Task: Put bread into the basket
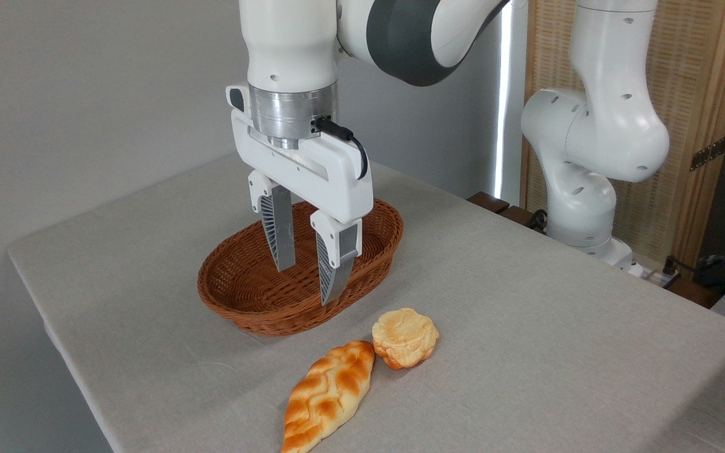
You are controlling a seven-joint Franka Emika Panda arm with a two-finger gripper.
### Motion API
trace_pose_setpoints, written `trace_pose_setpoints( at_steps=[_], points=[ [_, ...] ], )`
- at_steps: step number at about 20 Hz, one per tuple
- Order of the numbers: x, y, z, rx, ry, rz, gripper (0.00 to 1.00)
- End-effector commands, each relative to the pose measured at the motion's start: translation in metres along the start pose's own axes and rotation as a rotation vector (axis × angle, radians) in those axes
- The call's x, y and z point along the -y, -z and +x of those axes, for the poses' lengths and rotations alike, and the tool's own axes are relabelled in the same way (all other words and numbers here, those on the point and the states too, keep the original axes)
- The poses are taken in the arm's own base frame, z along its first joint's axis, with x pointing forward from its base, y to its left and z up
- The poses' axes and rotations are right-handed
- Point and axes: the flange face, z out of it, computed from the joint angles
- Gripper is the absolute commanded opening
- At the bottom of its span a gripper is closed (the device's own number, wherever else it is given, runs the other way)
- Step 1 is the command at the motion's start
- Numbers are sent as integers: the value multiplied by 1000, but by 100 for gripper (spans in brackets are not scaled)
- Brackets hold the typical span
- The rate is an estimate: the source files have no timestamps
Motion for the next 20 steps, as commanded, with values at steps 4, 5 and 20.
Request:
trace_pose_setpoints(
  at_steps=[4, 5, 20],
  points=[
    [0, 5, -1, -7, -10, -8, 100],
    [-1, 4, -1, -6, -10, -9, 100],
    [40, 8, -22, -76, 78, 72, 100]
  ],
)
